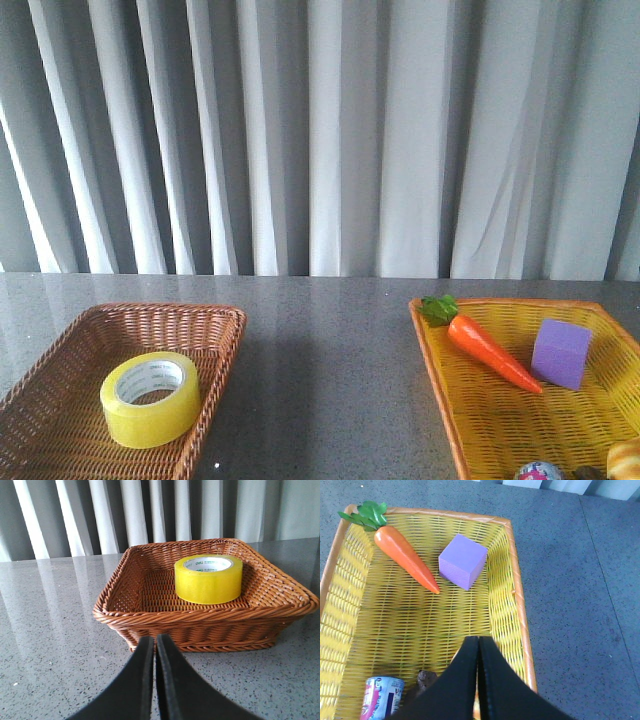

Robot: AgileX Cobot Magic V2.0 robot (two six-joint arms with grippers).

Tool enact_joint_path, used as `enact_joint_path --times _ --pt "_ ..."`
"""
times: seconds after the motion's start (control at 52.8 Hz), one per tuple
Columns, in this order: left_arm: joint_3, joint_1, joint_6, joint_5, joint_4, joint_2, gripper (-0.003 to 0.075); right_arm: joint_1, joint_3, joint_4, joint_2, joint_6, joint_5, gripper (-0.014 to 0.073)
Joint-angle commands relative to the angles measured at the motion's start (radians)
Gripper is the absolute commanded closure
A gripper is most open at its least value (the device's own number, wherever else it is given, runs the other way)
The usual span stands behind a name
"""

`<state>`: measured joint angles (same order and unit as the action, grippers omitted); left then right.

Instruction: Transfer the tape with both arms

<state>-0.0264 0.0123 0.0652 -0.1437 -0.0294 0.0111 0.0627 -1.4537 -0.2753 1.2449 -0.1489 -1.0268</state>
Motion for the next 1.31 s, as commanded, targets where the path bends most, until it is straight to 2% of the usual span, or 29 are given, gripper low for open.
enact_joint_path --times 0.0,0.91,0.986,1.137,1.213,1.289 --pt "0.022 -0.005 0.000 0.070 -0.033 0.017 0.0727 -0.005 -0.024 -0.023 -0.025 0.000 0.052 0.0601" --pt "0.025 -0.005 0.000 0.073 -0.043 0.017 0.0727 -0.005 -0.024 -0.014 -0.025 0.000 0.053 0.0601" --pt "0.025 -0.005 0.000 0.073 -0.043 0.017 0.0727 -0.005 -0.024 0.038 -0.025 0.000 0.053 0.0601" --pt "0.025 -0.005 0.000 0.073 -0.043 0.017 0.0727 -0.005 -0.019 0.284 -0.048 0.060 0.073 0.0601" --pt "0.025 -0.005 0.000 0.073 -0.043 0.017 0.0727 -0.005 0.049 0.366 -0.104 0.123 0.153 0.0601" --pt "0.025 -0.005 0.000 0.073 -0.043 0.017 0.0727 -0.005 0.174 0.440 -0.180 0.174 0.321 0.0601"
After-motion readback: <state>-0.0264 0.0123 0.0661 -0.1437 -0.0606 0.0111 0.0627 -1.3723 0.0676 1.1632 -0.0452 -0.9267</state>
